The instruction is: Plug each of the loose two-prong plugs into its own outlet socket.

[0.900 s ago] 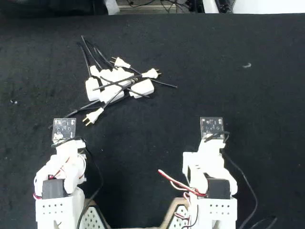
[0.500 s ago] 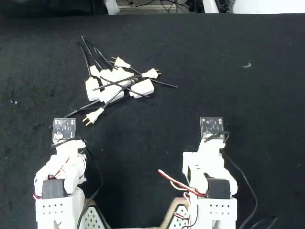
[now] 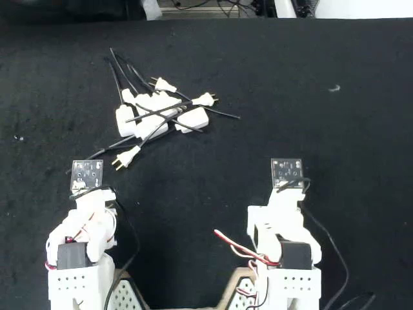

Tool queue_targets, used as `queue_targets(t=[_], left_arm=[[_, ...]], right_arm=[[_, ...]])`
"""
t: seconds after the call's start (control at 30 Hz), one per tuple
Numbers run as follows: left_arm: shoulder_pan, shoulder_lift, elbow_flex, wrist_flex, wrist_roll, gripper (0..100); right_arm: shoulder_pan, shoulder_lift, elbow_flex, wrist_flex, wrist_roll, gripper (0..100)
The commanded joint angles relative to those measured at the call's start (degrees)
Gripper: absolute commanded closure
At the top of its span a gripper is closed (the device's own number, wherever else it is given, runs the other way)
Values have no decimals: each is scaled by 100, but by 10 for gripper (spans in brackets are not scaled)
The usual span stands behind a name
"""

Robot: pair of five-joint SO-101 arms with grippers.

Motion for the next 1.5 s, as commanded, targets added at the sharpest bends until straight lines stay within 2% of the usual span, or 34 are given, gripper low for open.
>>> queue_targets(t=[0.0, 1.0, 1.07, 1.23, 1.3, 1.47], left_arm=[[13, -35, 127, 35, 18, 970], [4, -26, 127, -35, -9, 967], [-66, -26, 75, -624, -18, 967], [-1112, -26, -514, -3015, 18, 967], [-1288, -26, -558, -3701, 9, 967], [-804, -9, -189, -4211, -18, 966]], right_arm=[[70, -549, -4, 44, 0, 987], [53, -549, -4, 44, -35, 987], [53, -549, -4, 44, -35, 987], [53, -549, -4, 44, -35, 987], [53, -549, -4, 44, -35, 987], [53, -549, -4, 35, -35, 987]])
